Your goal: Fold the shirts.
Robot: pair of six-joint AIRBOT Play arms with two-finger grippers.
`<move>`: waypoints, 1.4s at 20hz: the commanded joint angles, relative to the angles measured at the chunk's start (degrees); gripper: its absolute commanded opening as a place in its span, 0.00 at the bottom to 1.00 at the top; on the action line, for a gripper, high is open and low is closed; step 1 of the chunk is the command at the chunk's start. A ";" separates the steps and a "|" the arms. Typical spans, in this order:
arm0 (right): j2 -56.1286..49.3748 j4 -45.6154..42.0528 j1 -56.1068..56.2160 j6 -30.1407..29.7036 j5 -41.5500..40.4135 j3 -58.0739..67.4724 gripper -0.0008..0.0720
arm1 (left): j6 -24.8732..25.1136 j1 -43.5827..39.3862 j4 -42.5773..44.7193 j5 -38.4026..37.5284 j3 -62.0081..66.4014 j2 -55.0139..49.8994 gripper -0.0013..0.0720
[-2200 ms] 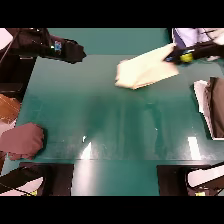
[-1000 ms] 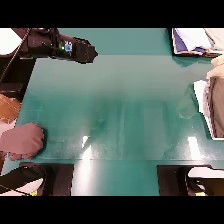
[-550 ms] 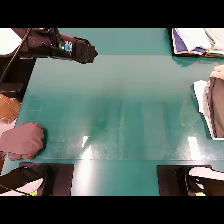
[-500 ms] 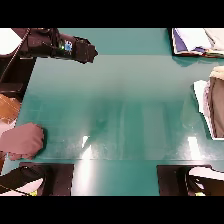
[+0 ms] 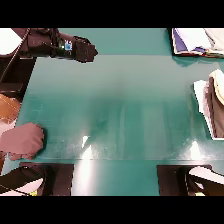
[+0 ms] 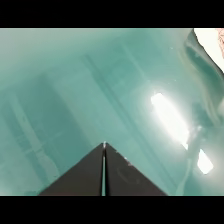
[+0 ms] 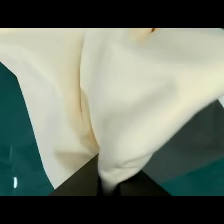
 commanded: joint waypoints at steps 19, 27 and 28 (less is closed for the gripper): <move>3.21 17.66 35.21 2.03 -3.06 10.08 0.71 | -0.07 0.00 1.75 -0.31 0.00 -0.02 0.05; 3.21 17.59 53.00 1.95 -4.42 12.63 0.04 | -0.04 -0.02 1.49 -0.33 0.00 -0.02 0.05; 3.06 17.64 53.37 1.97 -4.24 12.63 0.04 | -0.04 -0.02 1.49 -0.33 0.00 -0.02 0.05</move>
